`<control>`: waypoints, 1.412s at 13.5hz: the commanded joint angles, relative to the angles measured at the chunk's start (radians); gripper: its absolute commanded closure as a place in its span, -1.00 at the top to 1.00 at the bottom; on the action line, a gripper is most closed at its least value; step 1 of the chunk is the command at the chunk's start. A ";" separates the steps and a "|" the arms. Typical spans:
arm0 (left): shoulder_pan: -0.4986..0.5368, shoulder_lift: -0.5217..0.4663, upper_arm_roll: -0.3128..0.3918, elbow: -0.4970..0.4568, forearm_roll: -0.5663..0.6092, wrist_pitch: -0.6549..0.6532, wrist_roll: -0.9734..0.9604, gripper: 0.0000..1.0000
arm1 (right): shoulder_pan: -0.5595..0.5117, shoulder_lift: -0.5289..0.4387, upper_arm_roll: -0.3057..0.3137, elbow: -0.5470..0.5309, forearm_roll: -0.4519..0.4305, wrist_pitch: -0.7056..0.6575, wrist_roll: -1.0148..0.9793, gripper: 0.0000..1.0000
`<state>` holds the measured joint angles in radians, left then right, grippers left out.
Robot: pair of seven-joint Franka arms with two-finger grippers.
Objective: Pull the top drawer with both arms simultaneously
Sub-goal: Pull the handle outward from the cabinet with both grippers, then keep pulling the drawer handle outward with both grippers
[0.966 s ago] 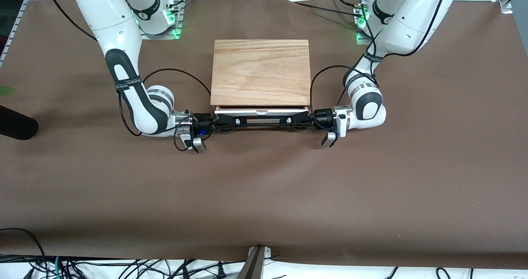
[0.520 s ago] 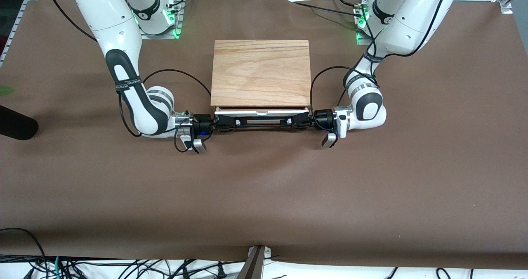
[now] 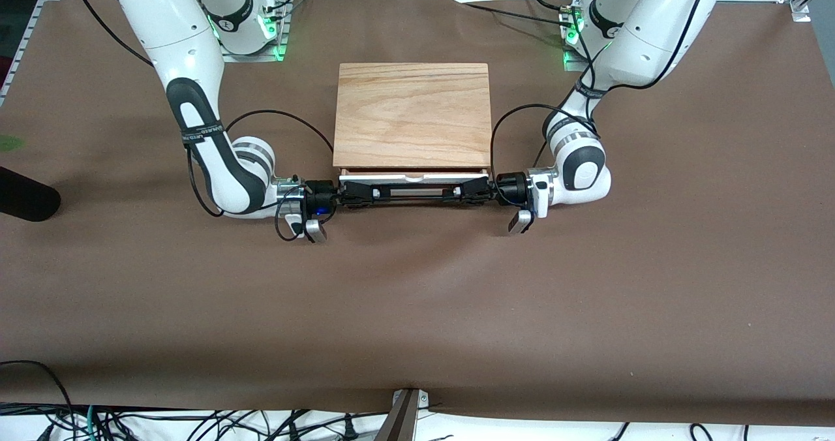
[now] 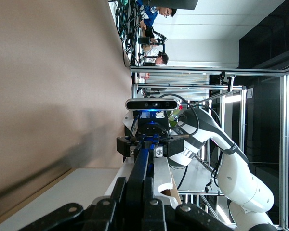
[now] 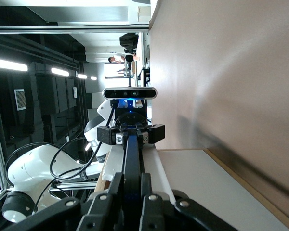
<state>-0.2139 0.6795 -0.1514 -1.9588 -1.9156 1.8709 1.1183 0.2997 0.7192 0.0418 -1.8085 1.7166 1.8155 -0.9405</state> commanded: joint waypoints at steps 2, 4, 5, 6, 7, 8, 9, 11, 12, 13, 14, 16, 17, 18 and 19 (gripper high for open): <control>0.027 -0.087 0.023 -0.063 0.030 -0.019 -0.055 -1.00 | -0.091 -0.007 0.000 0.092 0.038 -0.056 0.086 -1.00; 0.027 -0.095 0.019 -0.074 0.032 -0.019 -0.054 -1.00 | -0.096 -0.009 0.000 0.092 0.038 -0.061 0.088 -1.00; 0.027 -0.097 0.019 -0.074 0.030 -0.019 -0.052 -1.00 | -0.096 -0.009 0.000 0.092 0.038 -0.067 0.101 -1.00; 0.027 -0.097 0.018 -0.074 0.032 -0.019 -0.052 -1.00 | -0.096 -0.012 0.000 0.092 0.038 -0.071 0.114 -1.00; 0.027 -0.097 0.018 -0.072 0.032 -0.019 -0.057 -1.00 | -0.096 -0.014 0.000 0.092 0.038 -0.071 0.114 -1.00; 0.028 -0.097 0.018 -0.069 0.030 -0.019 -0.057 -1.00 | -0.096 -0.014 0.000 0.092 0.038 -0.071 0.114 -1.00; 0.031 -0.100 0.019 -0.066 0.030 -0.019 -0.066 -1.00 | -0.097 -0.014 0.000 0.093 0.038 -0.071 0.117 -1.00; 0.033 -0.103 0.019 -0.065 0.032 -0.019 -0.078 -1.00 | -0.097 -0.023 0.000 0.095 0.038 -0.071 0.146 -1.00; 0.034 -0.104 0.019 -0.062 0.032 -0.019 -0.078 -1.00 | -0.097 -0.027 0.000 0.095 0.038 -0.073 0.152 -1.00; 0.039 -0.104 0.019 -0.061 0.032 -0.019 -0.078 -1.00 | -0.099 -0.027 0.000 0.095 0.038 -0.073 0.152 -1.00; 0.044 -0.103 0.019 -0.060 0.032 -0.021 -0.078 -1.00 | -0.099 -0.027 0.000 0.097 0.038 -0.073 0.154 -1.00; 0.051 -0.098 0.019 -0.054 0.053 -0.030 -0.078 -1.00 | -0.100 -0.029 0.000 0.098 0.038 -0.093 0.163 -1.00; 0.057 -0.097 0.019 -0.046 0.064 -0.032 -0.078 -1.00 | -0.111 -0.027 0.000 0.098 0.038 -0.103 0.163 -1.00; 0.057 -0.095 0.021 -0.046 0.064 -0.033 -0.078 -1.00 | -0.114 -0.027 0.000 0.098 0.038 -0.105 0.163 -1.00; 0.061 -0.087 0.022 -0.043 0.066 -0.035 -0.077 -1.00 | -0.117 -0.027 0.000 0.098 0.037 -0.105 0.163 -1.00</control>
<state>-0.2098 0.6628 -0.1502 -1.9533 -1.8982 1.8657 1.1171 0.2867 0.7299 0.0444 -1.7796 1.7027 1.7681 -0.8987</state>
